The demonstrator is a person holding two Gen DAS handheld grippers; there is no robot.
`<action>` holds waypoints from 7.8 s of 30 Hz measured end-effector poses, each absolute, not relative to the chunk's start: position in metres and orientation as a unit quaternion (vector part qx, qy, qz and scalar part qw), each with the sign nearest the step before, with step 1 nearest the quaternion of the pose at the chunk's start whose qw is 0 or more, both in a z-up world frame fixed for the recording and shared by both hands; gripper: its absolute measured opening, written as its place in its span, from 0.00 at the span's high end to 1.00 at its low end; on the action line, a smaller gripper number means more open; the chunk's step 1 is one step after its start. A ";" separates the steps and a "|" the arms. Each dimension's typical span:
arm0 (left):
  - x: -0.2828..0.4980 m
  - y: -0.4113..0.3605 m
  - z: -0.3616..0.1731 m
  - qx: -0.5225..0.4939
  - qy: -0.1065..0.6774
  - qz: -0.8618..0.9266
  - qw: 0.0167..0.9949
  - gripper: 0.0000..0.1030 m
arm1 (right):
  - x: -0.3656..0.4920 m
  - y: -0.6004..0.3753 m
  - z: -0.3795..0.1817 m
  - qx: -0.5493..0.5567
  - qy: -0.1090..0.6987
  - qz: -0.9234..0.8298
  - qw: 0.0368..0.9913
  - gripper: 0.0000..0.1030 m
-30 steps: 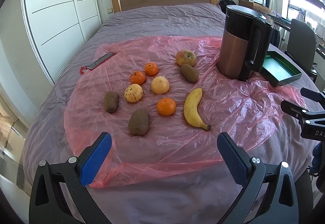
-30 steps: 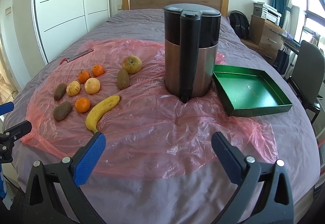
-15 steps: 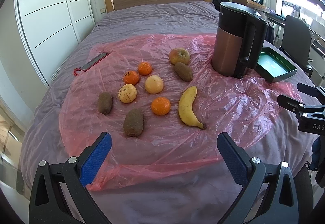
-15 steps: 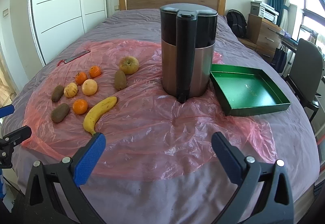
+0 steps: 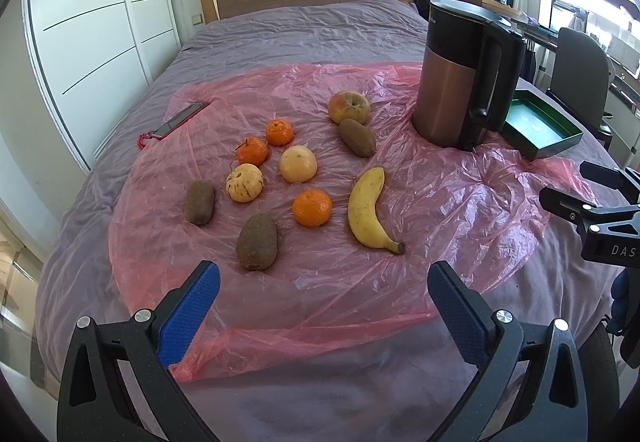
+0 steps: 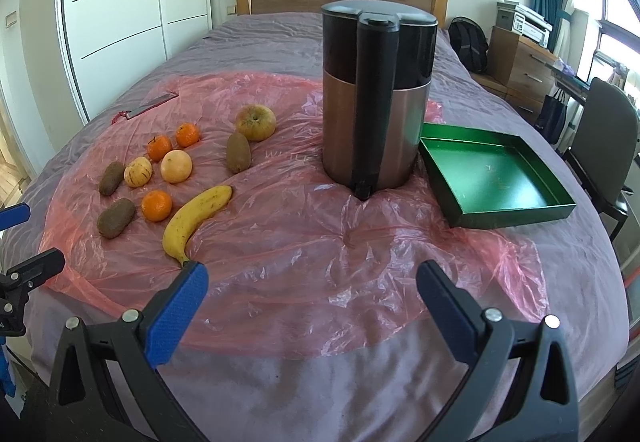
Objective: Organize fruits
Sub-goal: 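Grasp the large brown kiwi with the left gripper while the right gripper grasps the banana, then carry the kiwi in the left gripper toward the green tray while the right gripper carries the banana, then lower the kiwi into the green tray and open the left gripper while the right gripper releases the banana, then move both grippers back over the remaining fruits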
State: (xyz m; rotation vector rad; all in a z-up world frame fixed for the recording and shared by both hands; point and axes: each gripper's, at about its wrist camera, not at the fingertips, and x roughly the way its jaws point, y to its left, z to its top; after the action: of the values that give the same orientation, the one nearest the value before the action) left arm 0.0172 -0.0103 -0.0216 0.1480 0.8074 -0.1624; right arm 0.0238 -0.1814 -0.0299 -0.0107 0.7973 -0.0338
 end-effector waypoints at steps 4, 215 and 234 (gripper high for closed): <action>0.020 -0.008 -0.024 0.068 0.396 -0.081 0.912 0.01 | 0.026 -0.182 -0.031 0.001 0.391 -0.015 0.920 0.00; 0.112 -0.303 0.045 0.131 0.358 -0.265 0.886 0.18 | 0.042 -0.441 0.058 0.087 0.347 -0.118 0.926 0.17; 0.040 -0.122 0.016 0.084 0.380 -0.163 0.906 0.18 | 0.000 -0.266 0.065 0.052 0.352 0.002 0.934 0.17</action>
State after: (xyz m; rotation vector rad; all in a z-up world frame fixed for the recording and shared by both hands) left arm 0.0398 -0.1219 0.0161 0.1738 0.7856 -0.3366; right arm -0.0004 -0.2663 0.0654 0.1058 0.7203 0.0046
